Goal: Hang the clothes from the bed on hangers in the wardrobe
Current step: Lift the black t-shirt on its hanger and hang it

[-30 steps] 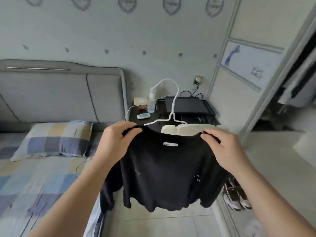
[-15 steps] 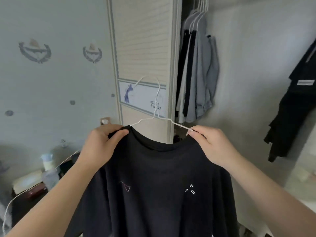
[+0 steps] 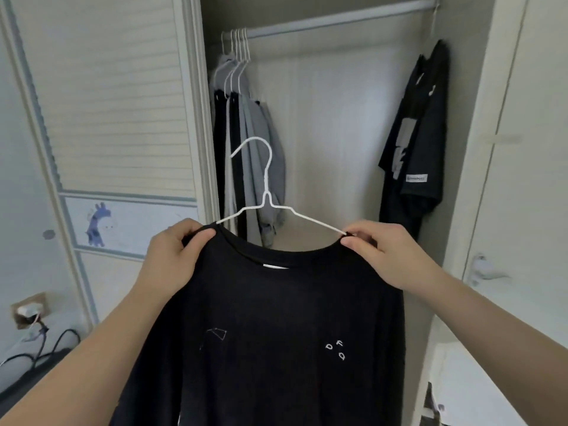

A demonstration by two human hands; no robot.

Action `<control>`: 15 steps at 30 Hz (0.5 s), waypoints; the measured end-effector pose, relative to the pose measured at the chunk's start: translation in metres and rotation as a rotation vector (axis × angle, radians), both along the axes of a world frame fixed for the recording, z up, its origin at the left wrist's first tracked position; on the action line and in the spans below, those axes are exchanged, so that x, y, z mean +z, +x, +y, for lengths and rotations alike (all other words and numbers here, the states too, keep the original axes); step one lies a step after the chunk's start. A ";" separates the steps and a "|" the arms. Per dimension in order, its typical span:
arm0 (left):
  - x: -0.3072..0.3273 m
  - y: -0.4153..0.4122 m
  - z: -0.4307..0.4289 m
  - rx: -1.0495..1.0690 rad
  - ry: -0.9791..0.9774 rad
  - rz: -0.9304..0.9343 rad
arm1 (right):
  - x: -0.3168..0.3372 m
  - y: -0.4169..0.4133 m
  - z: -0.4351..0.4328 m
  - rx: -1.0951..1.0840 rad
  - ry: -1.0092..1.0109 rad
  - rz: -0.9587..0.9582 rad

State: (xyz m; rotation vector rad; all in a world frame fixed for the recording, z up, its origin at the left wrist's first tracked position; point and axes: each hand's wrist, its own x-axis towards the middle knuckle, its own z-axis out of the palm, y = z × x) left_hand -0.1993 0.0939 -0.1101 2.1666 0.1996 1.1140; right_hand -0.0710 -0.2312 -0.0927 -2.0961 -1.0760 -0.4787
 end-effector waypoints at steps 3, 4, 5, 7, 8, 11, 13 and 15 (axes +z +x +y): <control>0.023 0.051 0.006 -0.037 0.021 -0.050 | 0.023 0.029 -0.017 -0.059 0.046 -0.030; 0.032 0.069 0.007 -0.057 0.029 -0.064 | 0.032 0.039 -0.022 -0.085 0.040 -0.058; 0.042 0.086 0.007 -0.082 0.036 -0.082 | 0.040 0.050 -0.027 -0.112 0.012 -0.092; 0.062 0.118 0.003 -0.131 0.065 -0.125 | 0.054 0.069 -0.033 -0.157 -0.082 -0.128; 0.071 0.134 0.000 -0.151 0.084 -0.141 | 0.061 0.079 -0.035 -0.169 -0.110 -0.119; 0.098 0.178 -0.010 -0.222 0.108 -0.160 | 0.079 0.106 -0.041 -0.191 -0.098 -0.126; 0.114 0.208 -0.013 -0.269 0.107 -0.171 | 0.091 0.125 -0.043 -0.219 -0.052 -0.137; 0.130 0.239 -0.015 -0.293 0.105 -0.193 | 0.104 0.141 -0.042 -0.237 0.004 -0.153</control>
